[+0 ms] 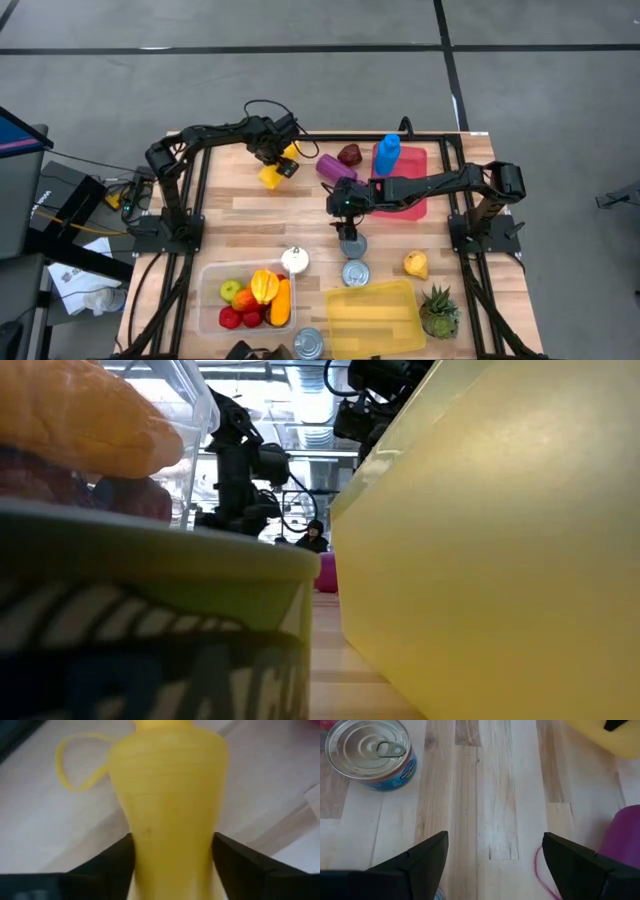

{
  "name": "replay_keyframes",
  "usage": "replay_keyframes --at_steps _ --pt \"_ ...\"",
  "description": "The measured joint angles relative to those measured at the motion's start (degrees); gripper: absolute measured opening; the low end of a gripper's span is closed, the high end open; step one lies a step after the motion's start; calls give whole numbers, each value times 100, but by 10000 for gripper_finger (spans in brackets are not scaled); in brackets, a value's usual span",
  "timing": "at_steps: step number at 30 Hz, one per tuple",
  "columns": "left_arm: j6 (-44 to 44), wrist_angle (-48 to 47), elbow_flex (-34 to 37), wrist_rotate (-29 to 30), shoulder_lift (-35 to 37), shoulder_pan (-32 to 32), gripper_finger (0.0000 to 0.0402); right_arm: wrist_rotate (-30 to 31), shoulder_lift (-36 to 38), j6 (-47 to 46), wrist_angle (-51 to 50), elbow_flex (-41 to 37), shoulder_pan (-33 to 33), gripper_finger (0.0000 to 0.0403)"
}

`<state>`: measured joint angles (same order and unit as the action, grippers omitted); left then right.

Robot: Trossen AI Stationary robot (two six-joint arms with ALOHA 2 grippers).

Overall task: Pick & Place Food Item
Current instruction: Put the yellow water bottle into the red bin

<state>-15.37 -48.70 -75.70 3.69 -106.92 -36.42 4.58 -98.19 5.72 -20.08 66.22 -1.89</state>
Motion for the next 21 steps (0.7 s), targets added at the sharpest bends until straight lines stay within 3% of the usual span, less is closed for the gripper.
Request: replay_keyframes --at_steps 5,13,16,21 --pt "141 -180 4 34 134 1 180 0 0 -87 20 0 0 310" --pt "313 -355 180 136 1119 12 171 0 0 -113 475 0 98 310" --pt "404 -90 477 165 1822 13 170 -2 0 76 1181 -6 265 310" --pt "602 1224 1482 129 3334 112 170 -20 0 495 3426 -395 584 310"
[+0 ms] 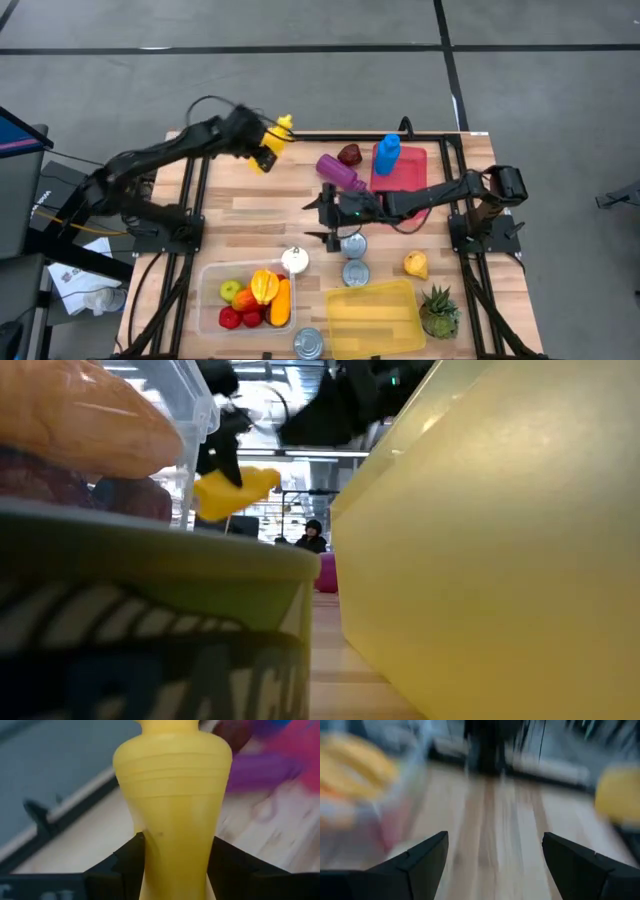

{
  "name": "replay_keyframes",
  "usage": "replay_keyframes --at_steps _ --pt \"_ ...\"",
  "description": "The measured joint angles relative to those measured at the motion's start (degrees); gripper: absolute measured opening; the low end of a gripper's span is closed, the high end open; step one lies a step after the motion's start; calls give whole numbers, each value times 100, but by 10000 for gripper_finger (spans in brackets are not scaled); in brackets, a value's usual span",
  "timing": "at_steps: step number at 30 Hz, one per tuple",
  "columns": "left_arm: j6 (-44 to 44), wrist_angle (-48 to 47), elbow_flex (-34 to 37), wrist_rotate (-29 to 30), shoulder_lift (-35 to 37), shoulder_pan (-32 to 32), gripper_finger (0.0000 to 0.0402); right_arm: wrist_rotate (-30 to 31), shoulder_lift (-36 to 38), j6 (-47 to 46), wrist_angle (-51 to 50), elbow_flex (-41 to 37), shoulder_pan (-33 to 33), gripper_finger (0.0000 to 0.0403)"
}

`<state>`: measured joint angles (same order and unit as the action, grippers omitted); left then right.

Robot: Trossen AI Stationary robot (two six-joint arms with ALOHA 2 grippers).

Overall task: Pick & Place Food Item
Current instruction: Put the yellow water bottle into the red bin

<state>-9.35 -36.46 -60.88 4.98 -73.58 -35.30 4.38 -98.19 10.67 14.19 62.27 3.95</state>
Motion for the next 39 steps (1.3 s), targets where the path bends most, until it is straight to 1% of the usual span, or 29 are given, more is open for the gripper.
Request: replay_keyframes --at_steps 2,4,8,11,13,18,21,23,27,31,35,39 --pt "16 621 498 -38 625 79 170 14 0 134 1002 -231 94 310" --pt "38 1144 998 -74 1219 184 170 17 0 184 1779 -432 140 310" --pt "46 2181 1915 -77 2157 510 170 133 10 189 3246 -821 103 310" --pt "57 2939 2517 -79 2558 800 170 496 98 188 3945 -1019 -34 310" --pt "150 3408 2848 -80 2671 993 170 607 174 150 4053 -1048 -207 310" --pt "360 4432 3331 -79 2543 1409 170 563 257 -191 4045 -1048 -694 310" --pt "630 4901 3419 -79 2316 1622 170 194 260 -572 4059 -1028 -1003 310" --pt "782 5142 3429 -79 2141 1699 170 75 245 -705 4064 -980 -1175 310" --pt "944 5536 3433 -78 1708 1735 170 -195 234 -839 3952 -873 -1471 310" --pt "1062 6102 3433 -100 1271 1735 169 -620 234 -1091 3622 -788 -1735 310" --pt "1082 6497 3433 -232 1006 1735 160 -729 232 -1180 3351 -781 -1882 316" --pt "1087 6720 3431 -443 926 1735 150 -761 232 -1186 3344 -781 -1918 339"
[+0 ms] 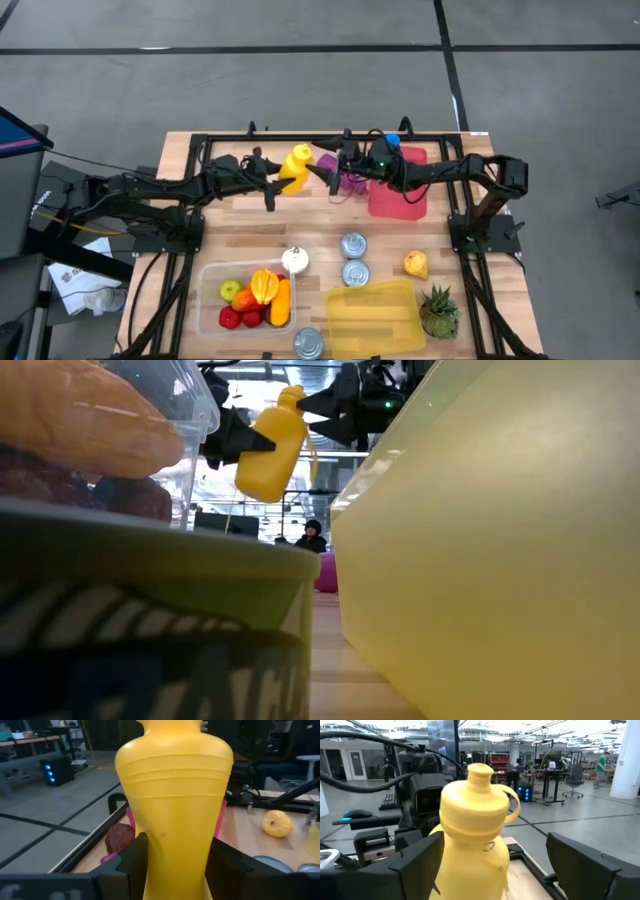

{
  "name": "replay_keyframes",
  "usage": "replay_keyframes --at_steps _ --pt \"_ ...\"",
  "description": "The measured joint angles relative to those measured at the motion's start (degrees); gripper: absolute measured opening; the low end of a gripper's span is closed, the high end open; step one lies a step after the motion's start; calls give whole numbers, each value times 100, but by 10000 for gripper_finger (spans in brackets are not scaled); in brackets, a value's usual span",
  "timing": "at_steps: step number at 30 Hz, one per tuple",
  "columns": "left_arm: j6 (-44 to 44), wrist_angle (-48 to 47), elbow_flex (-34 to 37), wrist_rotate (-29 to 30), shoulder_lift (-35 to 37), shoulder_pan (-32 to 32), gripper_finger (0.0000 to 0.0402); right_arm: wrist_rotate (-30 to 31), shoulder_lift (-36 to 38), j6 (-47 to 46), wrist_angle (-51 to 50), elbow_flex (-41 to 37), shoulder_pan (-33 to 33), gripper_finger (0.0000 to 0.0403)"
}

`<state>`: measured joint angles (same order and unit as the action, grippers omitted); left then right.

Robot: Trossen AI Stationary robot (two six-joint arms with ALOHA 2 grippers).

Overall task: Pick & Place Food Item
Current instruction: Put the yellow water bottle into the red bin

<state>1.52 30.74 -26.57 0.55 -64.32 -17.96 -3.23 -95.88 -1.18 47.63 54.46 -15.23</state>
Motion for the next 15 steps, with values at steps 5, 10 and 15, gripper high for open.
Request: replay_keyframes --at_steps 5,10,15 --pt "-4 22 0 -48 7 0 152 -148 0 -36 121 0 -23 366" --pt "-4 32 0 -101 7 0 150 -200 -2 -53 20 146 -31 368" --pt "-22 122 0 -118 7 0 151 -414 -208 -77 -181 544 -19 360"
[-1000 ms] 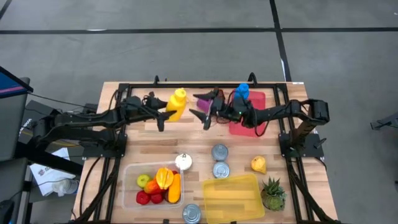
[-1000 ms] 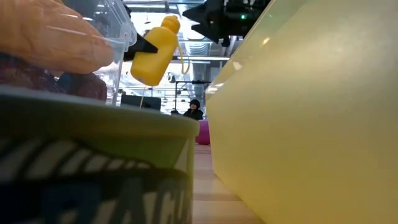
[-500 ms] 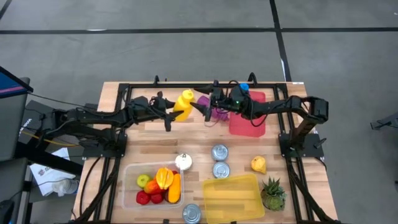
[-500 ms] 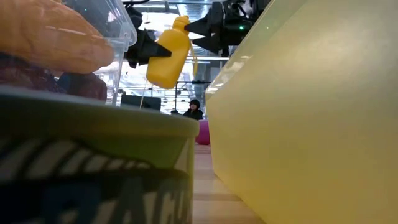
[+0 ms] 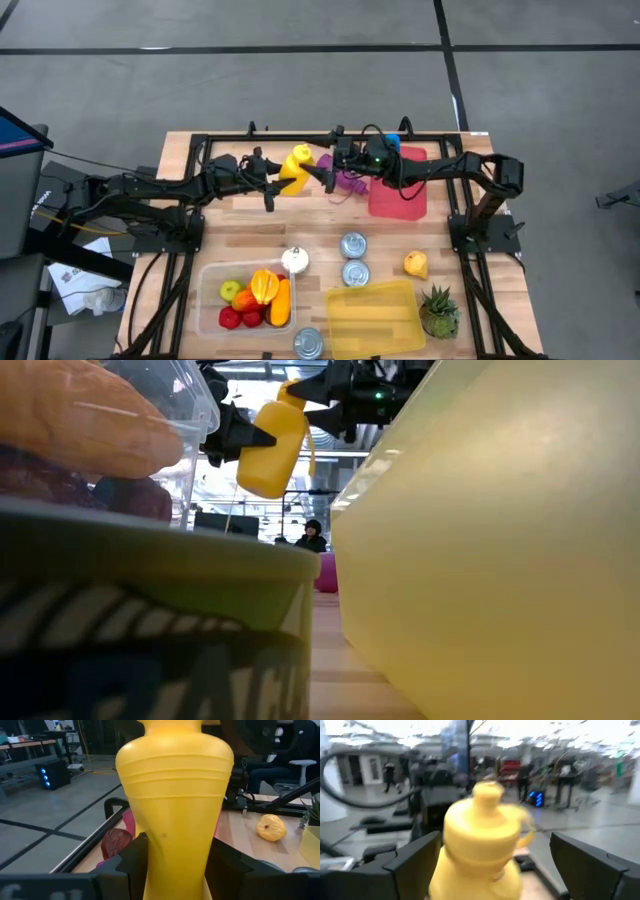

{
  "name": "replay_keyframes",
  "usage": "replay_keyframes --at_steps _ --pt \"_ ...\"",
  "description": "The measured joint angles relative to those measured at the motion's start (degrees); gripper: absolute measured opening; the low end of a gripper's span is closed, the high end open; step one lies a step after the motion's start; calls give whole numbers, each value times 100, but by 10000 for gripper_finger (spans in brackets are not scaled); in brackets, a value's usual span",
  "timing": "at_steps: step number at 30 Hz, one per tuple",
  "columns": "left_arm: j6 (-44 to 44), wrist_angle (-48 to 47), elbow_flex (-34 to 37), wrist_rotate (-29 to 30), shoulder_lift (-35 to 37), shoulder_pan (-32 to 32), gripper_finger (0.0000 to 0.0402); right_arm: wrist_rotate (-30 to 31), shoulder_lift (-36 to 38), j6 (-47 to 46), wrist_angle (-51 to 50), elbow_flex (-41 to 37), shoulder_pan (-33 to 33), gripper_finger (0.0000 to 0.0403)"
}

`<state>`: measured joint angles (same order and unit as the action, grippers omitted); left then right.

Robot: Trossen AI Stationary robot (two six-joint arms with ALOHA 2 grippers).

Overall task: Pick & Place Food Item
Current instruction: Put the yellow water bottle into the red bin

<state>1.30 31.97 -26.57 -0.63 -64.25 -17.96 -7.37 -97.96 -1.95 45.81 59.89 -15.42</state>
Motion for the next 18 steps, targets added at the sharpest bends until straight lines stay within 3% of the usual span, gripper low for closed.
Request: replay_keyframes --at_steps 9,14,18 --pt "-6 -83 6 18 1 -6 150 -288 -745 -222 -317 837 39 334" --pt "9 -168 0 -62 2 0 149 -306 -726 -108 -332 864 123 282" --pt "147 -246 -13 -318 4 0 152 -262 -642 -38 -340 864 230 215"
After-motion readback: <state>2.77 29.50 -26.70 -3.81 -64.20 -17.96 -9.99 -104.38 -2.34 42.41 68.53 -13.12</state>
